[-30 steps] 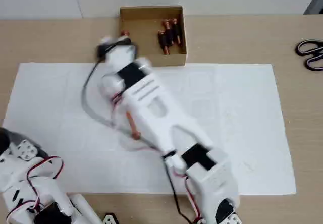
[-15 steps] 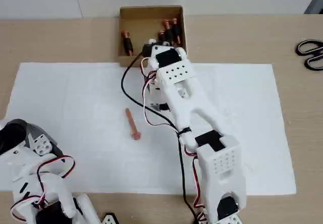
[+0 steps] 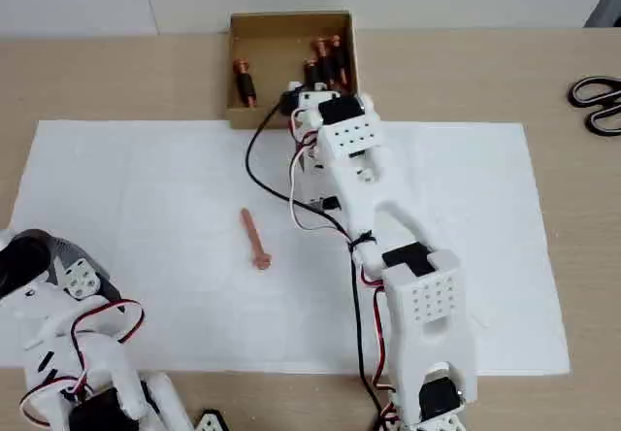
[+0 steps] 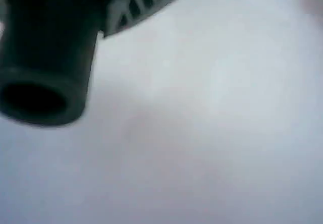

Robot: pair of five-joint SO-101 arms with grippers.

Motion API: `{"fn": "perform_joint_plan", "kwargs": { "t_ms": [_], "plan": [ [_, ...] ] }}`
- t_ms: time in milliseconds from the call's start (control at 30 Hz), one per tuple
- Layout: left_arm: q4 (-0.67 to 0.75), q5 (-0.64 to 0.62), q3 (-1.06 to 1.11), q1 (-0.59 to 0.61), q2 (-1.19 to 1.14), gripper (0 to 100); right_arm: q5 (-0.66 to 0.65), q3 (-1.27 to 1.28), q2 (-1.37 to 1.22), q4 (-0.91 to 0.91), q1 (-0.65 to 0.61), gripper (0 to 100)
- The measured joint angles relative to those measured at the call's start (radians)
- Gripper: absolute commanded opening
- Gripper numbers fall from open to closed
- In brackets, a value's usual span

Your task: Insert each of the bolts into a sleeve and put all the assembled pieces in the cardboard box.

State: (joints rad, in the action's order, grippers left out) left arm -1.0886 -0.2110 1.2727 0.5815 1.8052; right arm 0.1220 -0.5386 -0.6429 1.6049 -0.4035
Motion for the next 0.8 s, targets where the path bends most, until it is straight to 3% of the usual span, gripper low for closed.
{"fn": "perform_joint_plan", "kwargs": {
  "t_ms": [133, 667, 800],
  "plan": [
    [0.000, 0.000, 0.000, 0.000, 0.000, 2, 0.000, 0.000, -0.021, -0.002, 0.009, 11.3],
    [0.000, 0.000, 0.000, 0.000, 0.000, 2, 0.000, 0.000, -0.035, -0.002, 0.006, 13.0],
    [0.000, 0.000, 0.000, 0.000, 0.000, 2, 0.000, 0.000, -0.035, -0.002, 0.006, 22.5]
  ]
}}
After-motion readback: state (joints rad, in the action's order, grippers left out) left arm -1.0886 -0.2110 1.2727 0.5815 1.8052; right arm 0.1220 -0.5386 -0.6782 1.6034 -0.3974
